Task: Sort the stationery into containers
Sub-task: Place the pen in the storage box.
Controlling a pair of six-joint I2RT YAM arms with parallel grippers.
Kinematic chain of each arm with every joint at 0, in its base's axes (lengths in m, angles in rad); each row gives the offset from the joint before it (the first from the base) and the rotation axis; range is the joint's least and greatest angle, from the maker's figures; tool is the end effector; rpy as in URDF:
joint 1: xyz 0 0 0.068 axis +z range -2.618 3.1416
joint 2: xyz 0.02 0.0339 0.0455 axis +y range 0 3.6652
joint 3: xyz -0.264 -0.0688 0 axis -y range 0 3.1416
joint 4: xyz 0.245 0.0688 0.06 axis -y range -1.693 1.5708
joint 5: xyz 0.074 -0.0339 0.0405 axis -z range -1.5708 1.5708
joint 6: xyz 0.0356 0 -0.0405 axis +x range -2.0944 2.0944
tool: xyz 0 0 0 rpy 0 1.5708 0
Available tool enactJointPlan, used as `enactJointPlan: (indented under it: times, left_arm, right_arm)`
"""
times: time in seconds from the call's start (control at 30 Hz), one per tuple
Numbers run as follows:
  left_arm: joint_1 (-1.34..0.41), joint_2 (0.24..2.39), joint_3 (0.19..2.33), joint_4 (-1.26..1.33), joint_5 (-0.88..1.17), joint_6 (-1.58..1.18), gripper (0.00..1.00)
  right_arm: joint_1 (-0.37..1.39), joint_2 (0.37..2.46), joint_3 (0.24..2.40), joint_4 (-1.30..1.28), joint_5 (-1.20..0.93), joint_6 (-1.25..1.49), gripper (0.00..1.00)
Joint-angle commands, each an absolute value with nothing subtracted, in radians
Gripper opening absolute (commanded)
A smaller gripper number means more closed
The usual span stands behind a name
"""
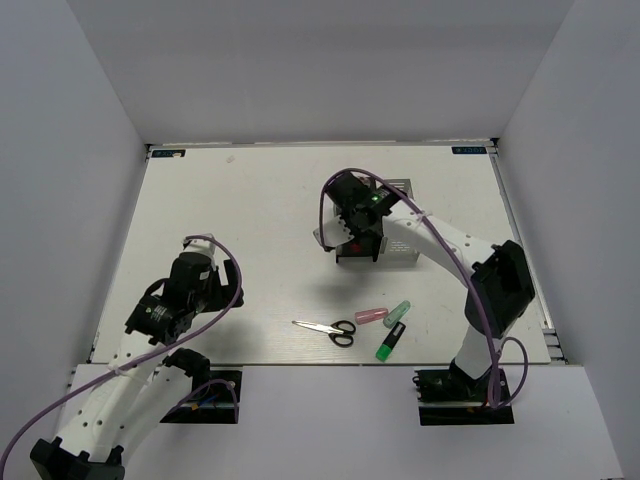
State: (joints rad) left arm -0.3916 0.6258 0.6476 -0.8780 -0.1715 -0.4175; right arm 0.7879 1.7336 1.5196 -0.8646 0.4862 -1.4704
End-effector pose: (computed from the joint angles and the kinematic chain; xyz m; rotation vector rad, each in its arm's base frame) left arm 0.1143 -0.0406 0.2511 -0.1088 2.4144 -0.1641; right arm 0.2691 0.2469 0.2877 -2.3800 1.3122 -0.8620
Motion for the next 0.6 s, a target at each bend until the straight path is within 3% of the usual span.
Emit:
enactJointPlan:
  times: [0.0,0.03,0.07,0.1,0.13,0.2,0.23,0.33,0.37,0.4,0.47,0.5,0.53,0.57]
  left_arm:
    - [-0.387,0.609,0.646,-0.857,-0.161,-0.410,0.99]
    - [-0.385,0.606,0.644,-0.857,-0.161,-0.410,0.99]
    - [-0.385,0.607,0.644,-0.857,-0.161,-0.410,0.99]
    - [-0.385,0.606,0.644,-0.857,-0.158,-0.408,0.99]
    - [-0.385,0.604,0.644,-0.854,-0.156,-0.408,0.99]
    - [-0.385,0.603,0.644,-0.856,-0.158,-0.407,0.99]
    - [-0.385,0.601,0.644,-0.856,-0.155,-0.408,0.99]
    - [-0.385,0.603,0.646,-0.851,-0.149,-0.407,0.99]
    - [-0.385,0.603,0.643,-0.851,-0.147,-0.407,0.97]
    - [-0.384,0.603,0.644,-0.844,-0.138,-0.402,0.93]
    - [-0.383,0.604,0.638,-0.836,-0.121,-0.399,0.84]
    - [-0.383,0.601,0.638,-0.835,-0.112,-0.396,0.76]
    - [-0.383,0.606,0.637,-0.827,-0.103,-0.390,0.50]
    - [-0.383,0.610,0.637,-0.815,-0.062,-0.382,0.31]
  right_arm:
    - [0.795,1.770,1.528,-0.920,0.580,-1.956,0.00]
    - [0.795,1.778,1.546,-0.922,0.580,-1.951,0.03]
    - [0.799,1.787,1.554,-0.922,0.572,-1.945,0.18]
    - [0.801,1.790,1.565,-0.948,0.565,-1.936,0.45]
    - [0.801,1.789,1.566,-0.951,0.561,-1.930,0.90]
    - [0.810,1.787,1.565,-0.943,0.551,-1.928,0.90]
    - [0.808,1.787,1.563,-0.928,0.549,-1.918,0.90]
    - [0.818,1.784,1.601,-0.917,0.519,-1.857,0.76]
    - [0.819,1.784,1.656,-0.929,0.494,-1.833,0.43]
    - [0.824,1.781,1.673,-0.920,0.483,-1.810,0.27]
    - [0.830,1.754,1.693,-0.928,0.447,-1.752,0.08]
    - [0.830,1.740,1.686,-0.919,0.436,-1.728,0.06]
    - [0.830,1.697,1.671,-0.917,0.424,-1.718,0.02]
    - [0.831,1.683,1.661,-0.914,0.416,-1.700,0.00]
